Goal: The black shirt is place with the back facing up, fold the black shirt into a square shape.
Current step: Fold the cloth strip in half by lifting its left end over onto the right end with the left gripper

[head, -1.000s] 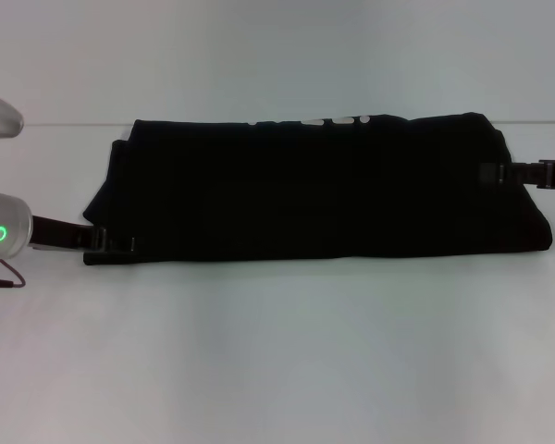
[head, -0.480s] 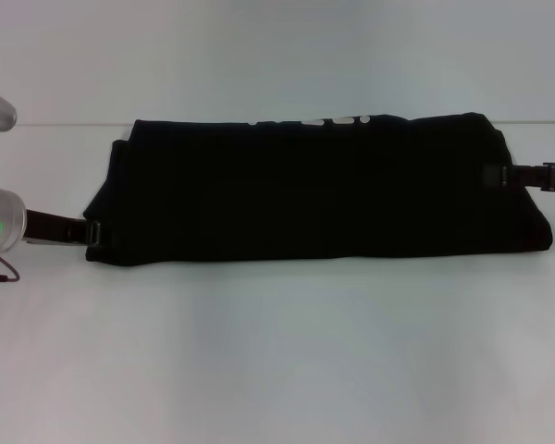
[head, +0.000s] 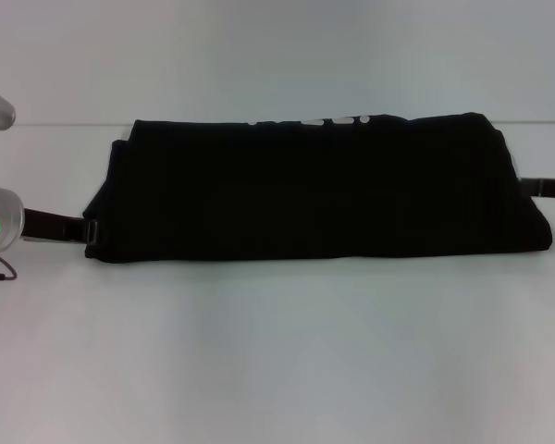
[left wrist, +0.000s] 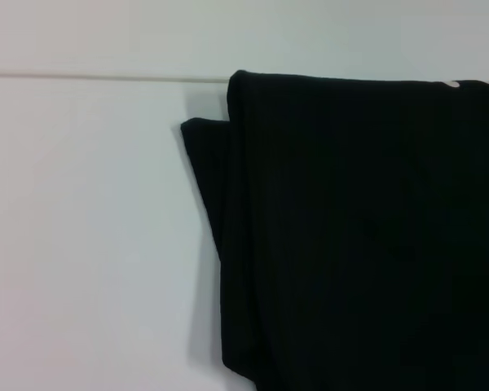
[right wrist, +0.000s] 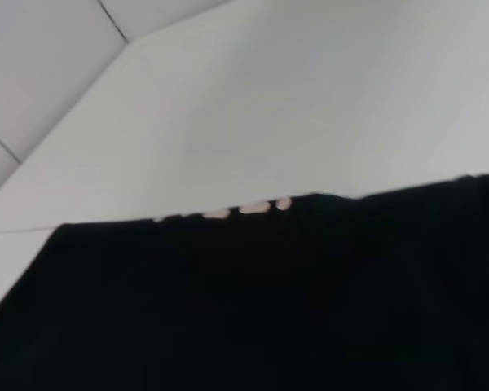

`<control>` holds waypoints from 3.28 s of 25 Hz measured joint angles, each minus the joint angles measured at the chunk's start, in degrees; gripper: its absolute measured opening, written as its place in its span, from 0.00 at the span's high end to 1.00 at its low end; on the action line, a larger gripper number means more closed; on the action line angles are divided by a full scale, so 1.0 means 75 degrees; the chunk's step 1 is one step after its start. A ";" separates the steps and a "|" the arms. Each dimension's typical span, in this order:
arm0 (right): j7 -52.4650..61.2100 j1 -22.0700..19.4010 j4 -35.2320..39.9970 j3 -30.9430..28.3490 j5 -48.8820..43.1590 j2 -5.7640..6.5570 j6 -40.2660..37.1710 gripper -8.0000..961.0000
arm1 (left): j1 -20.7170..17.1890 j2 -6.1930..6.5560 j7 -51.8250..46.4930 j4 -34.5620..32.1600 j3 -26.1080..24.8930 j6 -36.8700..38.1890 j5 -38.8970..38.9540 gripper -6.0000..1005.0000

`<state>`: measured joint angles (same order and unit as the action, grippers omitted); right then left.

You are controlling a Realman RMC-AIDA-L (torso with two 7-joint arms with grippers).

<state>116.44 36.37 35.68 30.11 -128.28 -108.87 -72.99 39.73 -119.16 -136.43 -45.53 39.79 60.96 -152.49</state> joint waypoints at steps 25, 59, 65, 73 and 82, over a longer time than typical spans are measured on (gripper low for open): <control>0.0810 0.0242 -0.0406 0.0341 -0.1258 -0.0517 0.1987 0.40 | 0.0000 -0.0012 0.0104 -0.0047 -0.0002 -0.0139 0.0079 0.99; 0.0424 -0.0309 0.0273 0.0078 -0.0812 -0.0502 0.1213 0.99 | -0.0560 -0.0080 0.0171 -0.0957 -0.0054 0.0313 0.0114 0.92; 0.0216 -0.0403 0.0331 0.0052 -0.0447 -0.0515 0.0847 0.99 | -0.0574 -0.0037 0.0145 -0.1005 -0.0090 0.0656 0.0117 0.89; 0.0203 -0.0462 0.0401 -0.0178 -0.0361 -0.0517 0.0469 0.94 | -0.0635 -0.0036 0.0161 -0.0946 -0.0196 0.0853 0.0104 0.86; -0.0115 -0.0722 0.1453 -0.0784 -0.0083 -0.0786 -0.0327 0.59 | -0.0750 -0.0024 0.0107 -0.1100 -0.0730 0.0987 0.0121 0.83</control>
<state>115.58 30.95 46.58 24.23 -128.91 -114.77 -75.44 34.10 -119.34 -135.63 -53.78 34.31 68.36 -151.58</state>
